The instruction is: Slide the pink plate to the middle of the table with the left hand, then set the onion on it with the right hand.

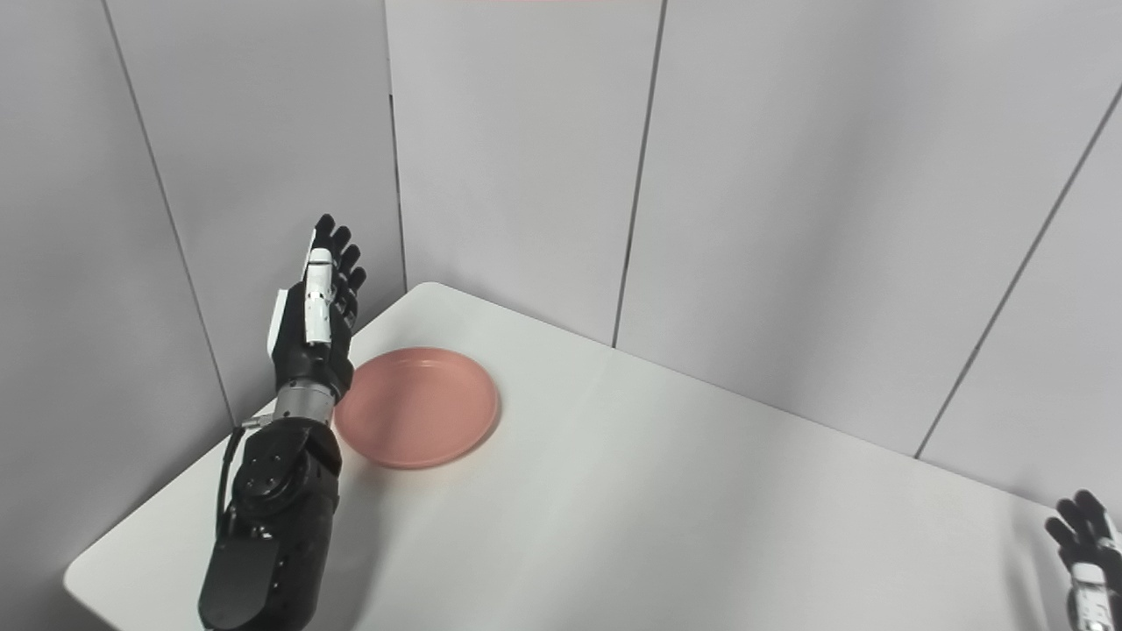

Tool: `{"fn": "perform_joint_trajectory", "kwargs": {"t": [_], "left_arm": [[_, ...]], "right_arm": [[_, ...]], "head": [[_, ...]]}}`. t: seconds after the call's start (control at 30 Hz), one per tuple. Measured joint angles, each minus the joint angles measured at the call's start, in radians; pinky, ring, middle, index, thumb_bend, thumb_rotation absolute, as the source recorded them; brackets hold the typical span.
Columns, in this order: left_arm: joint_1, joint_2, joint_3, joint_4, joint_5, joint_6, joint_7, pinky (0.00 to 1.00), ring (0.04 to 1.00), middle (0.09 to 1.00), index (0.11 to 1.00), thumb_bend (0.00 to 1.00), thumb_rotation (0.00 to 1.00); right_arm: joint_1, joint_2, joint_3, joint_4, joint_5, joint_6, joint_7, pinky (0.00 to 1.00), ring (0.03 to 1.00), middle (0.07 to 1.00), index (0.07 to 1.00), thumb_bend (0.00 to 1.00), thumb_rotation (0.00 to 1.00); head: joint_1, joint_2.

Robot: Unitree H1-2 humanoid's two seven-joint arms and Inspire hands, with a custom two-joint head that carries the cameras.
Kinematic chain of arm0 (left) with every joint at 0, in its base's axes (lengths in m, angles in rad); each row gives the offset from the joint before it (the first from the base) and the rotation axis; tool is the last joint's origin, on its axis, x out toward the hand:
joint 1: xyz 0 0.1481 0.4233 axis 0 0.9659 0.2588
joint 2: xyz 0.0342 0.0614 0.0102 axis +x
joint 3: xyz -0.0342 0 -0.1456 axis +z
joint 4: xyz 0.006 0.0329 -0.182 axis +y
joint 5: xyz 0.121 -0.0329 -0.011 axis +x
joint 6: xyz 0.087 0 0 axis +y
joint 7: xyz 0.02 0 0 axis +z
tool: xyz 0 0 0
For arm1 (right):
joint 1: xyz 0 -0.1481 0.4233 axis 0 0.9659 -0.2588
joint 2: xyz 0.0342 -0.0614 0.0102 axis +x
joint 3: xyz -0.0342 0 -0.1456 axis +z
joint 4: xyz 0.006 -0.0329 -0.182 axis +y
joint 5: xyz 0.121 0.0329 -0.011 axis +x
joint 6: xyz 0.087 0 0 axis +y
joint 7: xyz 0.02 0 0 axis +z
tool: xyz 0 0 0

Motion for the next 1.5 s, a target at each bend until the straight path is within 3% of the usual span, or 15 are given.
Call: {"fn": "perform_joint_trajectory", "kwargs": {"t": [0.2,0.43,1.07,1.5], "left_arm": [[0.001,0.001,0.028,0.037,-0.022,-0.028,0.0,1.0,1.0,1.0,1.0,0.42,1.0],[0.001,0.001,0.036,0.065,-0.047,-0.032,0.0,1.0,1.0,0.993,0.969,0.41,1.0],[0.015,0.003,0.067,0.135,-0.052,-0.035,0.027,1.0,1.0,1.0,0.991,0.42,1.0],[0.022,0.003,0.073,0.138,-0.052,-0.049,0.041,1.0,1.0,0.999,0.982,0.41,1.0]], "right_arm": [[-0.003,0.001,-0.003,0.007,-0.001,0.0,0.01,1.0,0.937,0.935,0.964,0.42,0.92],[-0.005,0.002,-0.004,0.009,-0.001,0.0,0.01,1.0,0.93,0.926,0.959,0.42,0.91],[-0.008,0.002,-0.006,0.017,-0.001,-0.001,0.012,0.99,0.927,0.927,0.959,0.42,0.93],[-0.008,0.002,-0.009,0.017,-0.001,-0.001,0.013,0.98,0.915,0.915,0.949,0.45,0.92]], "head": [[0.002,0.0],[0.005,0.0],[0.023,0.006],[0.029,0.011]]}}
